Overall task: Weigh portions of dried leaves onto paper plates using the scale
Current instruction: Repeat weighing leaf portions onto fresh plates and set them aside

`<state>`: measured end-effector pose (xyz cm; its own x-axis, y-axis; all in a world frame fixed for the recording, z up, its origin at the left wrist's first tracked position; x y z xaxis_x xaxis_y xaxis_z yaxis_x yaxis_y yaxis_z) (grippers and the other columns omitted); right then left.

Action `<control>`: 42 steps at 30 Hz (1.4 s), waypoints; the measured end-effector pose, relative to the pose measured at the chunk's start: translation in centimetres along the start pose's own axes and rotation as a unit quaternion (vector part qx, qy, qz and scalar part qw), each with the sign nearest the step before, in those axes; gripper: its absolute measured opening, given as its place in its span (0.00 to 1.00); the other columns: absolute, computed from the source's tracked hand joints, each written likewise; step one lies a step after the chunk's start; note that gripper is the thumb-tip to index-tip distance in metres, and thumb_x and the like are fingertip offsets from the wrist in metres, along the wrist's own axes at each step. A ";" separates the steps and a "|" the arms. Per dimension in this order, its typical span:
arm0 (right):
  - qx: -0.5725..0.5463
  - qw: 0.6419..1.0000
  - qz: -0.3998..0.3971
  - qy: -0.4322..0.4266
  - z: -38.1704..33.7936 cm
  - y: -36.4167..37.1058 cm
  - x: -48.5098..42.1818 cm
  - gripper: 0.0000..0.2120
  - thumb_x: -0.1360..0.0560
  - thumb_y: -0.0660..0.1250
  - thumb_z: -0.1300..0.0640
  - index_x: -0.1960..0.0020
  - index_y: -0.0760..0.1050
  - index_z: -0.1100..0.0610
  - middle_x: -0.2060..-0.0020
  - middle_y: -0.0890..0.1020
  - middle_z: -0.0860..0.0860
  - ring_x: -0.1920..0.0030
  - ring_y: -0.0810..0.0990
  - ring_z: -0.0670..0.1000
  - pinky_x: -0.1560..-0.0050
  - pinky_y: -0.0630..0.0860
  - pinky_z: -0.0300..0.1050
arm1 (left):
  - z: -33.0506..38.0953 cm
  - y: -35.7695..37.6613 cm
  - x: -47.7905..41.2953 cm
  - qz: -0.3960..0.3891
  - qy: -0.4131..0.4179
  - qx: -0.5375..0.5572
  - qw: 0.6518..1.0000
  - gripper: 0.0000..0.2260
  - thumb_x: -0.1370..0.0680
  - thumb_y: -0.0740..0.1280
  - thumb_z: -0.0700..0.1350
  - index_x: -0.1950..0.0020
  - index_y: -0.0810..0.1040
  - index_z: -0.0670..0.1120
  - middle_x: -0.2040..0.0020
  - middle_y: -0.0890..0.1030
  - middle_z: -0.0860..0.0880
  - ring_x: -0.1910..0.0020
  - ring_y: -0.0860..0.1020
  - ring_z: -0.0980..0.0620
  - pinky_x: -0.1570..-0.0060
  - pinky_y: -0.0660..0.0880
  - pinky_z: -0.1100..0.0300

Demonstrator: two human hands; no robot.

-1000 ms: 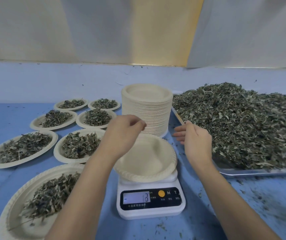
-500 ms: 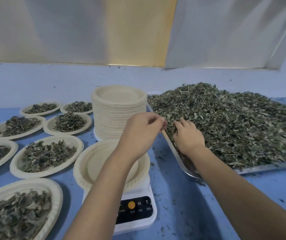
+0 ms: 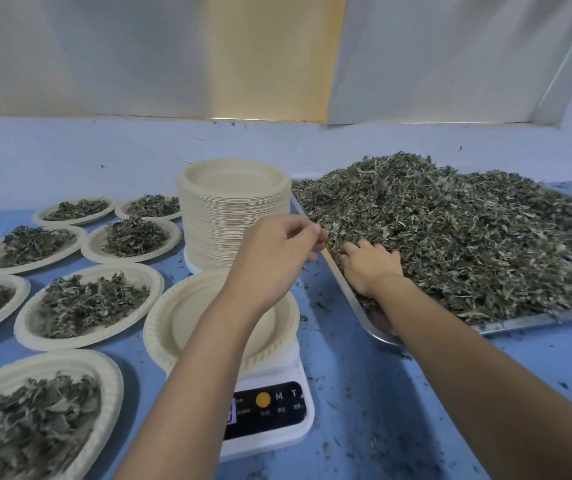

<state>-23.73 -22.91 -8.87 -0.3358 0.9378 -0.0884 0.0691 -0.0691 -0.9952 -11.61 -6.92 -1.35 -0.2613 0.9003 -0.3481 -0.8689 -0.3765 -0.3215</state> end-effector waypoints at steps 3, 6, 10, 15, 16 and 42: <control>-0.025 1.000 0.004 -0.019 -0.3 -0.7 0.9 0.16 0.18 0.47 0.50 0.38 0.69 0.53 0.39 0.72 0.56 0.38 0.71 0.61 0.39 0.64 0.60 | 0.1 0.0 0.1 0.001 0.000 -0.003 1.000 0.11 0.21 0.63 0.45 0.61 0.81 0.52 0.62 0.83 0.56 0.65 0.81 0.63 0.60 0.72 0.67; -0.030 0.999 0.002 -0.039 -0.5 -1.1 1.9 0.15 0.18 0.47 0.50 0.41 0.69 0.53 0.42 0.73 0.55 0.40 0.72 0.61 0.42 0.65 0.58 | 0.2 0.0 0.2 -0.003 0.004 -0.011 1.000 0.11 0.21 0.62 0.45 0.60 0.81 0.52 0.61 0.84 0.56 0.64 0.81 0.62 0.60 0.73 0.65; -0.045 0.995 0.075 -0.055 -0.8 -1.8 2.7 0.11 0.18 0.47 0.53 0.43 0.66 0.53 0.48 0.77 0.55 0.50 0.76 0.60 0.49 0.66 0.55 | 0.2 0.0 0.2 -0.006 -0.001 -0.009 1.000 0.11 0.21 0.62 0.45 0.59 0.81 0.50 0.61 0.84 0.55 0.65 0.81 0.61 0.59 0.74 0.63; -0.040 0.979 0.196 -0.036 -0.8 -2.8 2.7 0.11 0.19 0.52 0.61 0.38 0.63 0.54 0.62 0.76 0.53 0.66 0.72 0.56 0.60 0.63 0.49 | 0.2 -0.2 0.3 -0.004 -0.007 -0.001 1.000 0.11 0.21 0.62 0.44 0.60 0.81 0.50 0.60 0.84 0.54 0.66 0.81 0.61 0.60 0.72 0.65; -0.033 0.975 0.218 -0.029 -0.7 -2.9 2.7 0.12 0.20 0.53 0.61 0.37 0.64 0.55 0.58 0.78 0.54 0.61 0.75 0.58 0.61 0.62 0.49 | 0.2 -0.3 0.3 -0.002 -0.007 0.001 1.000 0.10 0.21 0.62 0.44 0.59 0.81 0.50 0.60 0.84 0.54 0.65 0.81 0.61 0.60 0.72 0.65; -0.111 0.991 0.073 -0.001 -0.1 -1.0 1.6 0.18 0.19 0.53 0.43 0.36 0.71 0.51 0.39 0.72 0.55 0.38 0.70 0.59 0.40 0.69 0.56 | 0.1 0.3 0.3 -0.005 -0.006 -0.011 1.000 0.10 0.21 0.62 0.44 0.58 0.82 0.48 0.61 0.83 0.54 0.66 0.80 0.61 0.58 0.75 0.63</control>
<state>-24.28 -21.27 -8.04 -0.3096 0.9223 -0.2314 0.3228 -0.1270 -0.9379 -11.95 -6.76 -1.48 -0.2571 0.9067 -0.3344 -0.8620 -0.3716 -0.3449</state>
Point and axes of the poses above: each hand's wrist, its own x-axis away from the middle knuckle, its own y-axis out of the palm, z = x × y, the point moved 3 cm from there along -x, towards the middle knuckle
